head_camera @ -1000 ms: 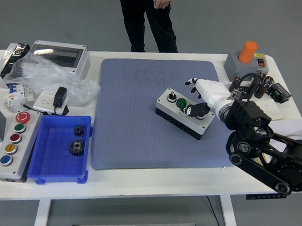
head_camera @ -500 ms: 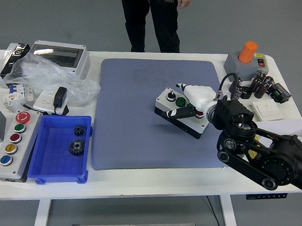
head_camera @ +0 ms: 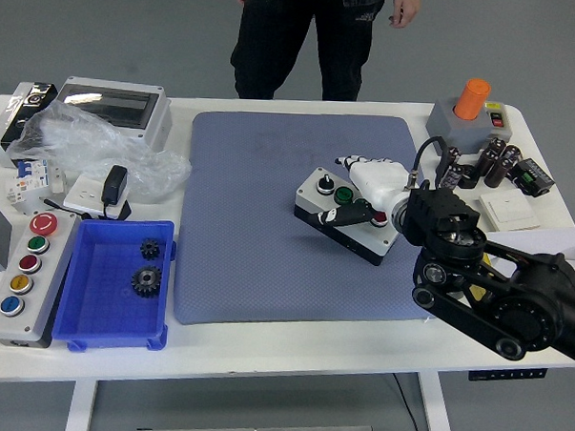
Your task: Pick up the button,place it on the desk,press the button,press the button
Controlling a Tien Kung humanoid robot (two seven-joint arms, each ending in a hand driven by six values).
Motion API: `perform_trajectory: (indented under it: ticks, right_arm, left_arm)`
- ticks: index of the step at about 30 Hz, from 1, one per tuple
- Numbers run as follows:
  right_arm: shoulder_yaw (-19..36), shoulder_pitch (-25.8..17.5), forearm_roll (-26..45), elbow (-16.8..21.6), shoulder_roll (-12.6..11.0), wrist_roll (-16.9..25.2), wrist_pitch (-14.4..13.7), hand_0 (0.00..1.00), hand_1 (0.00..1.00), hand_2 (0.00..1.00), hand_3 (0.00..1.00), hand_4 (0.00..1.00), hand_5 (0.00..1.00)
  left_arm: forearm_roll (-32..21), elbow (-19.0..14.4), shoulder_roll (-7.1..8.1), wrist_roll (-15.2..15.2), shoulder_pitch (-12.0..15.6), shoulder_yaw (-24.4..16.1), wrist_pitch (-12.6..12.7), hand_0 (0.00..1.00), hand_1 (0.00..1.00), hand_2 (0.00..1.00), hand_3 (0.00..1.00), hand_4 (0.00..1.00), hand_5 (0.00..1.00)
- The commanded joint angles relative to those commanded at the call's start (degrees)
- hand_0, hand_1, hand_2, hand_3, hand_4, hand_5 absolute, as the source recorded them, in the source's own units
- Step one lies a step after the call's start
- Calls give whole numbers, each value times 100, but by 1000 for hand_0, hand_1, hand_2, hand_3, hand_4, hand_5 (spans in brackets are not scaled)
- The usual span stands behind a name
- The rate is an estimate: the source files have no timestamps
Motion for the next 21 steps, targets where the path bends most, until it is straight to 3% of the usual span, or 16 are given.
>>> perform_trajectory:
  ticks: [7,16,17,21]
  right_arm:
    - [-144,28,132,-400,85,0,-117,918,862,928,998,998,747]
    - [-332,16,81,-456,138,0,-421,912,848,880,998,998,735]
    - [-364,15,67,-464,146,0,-463,770,708,693,950,998,535]
    - [-477,14,3,-489,166,0,-588,770,708,693,950,998,535]
  left_arm:
    - [-26,5,-5,-12,1,22,-7,688,702,631,621,568,364]
    - [-2,2,-4,-20,-3,-11,-7,688,702,631,621,564,363]
    - [3,2,-3,-22,-5,-18,-7,688,702,630,621,560,363]
    - [10,0,-2,-25,-7,-30,-5,688,702,630,621,560,363]
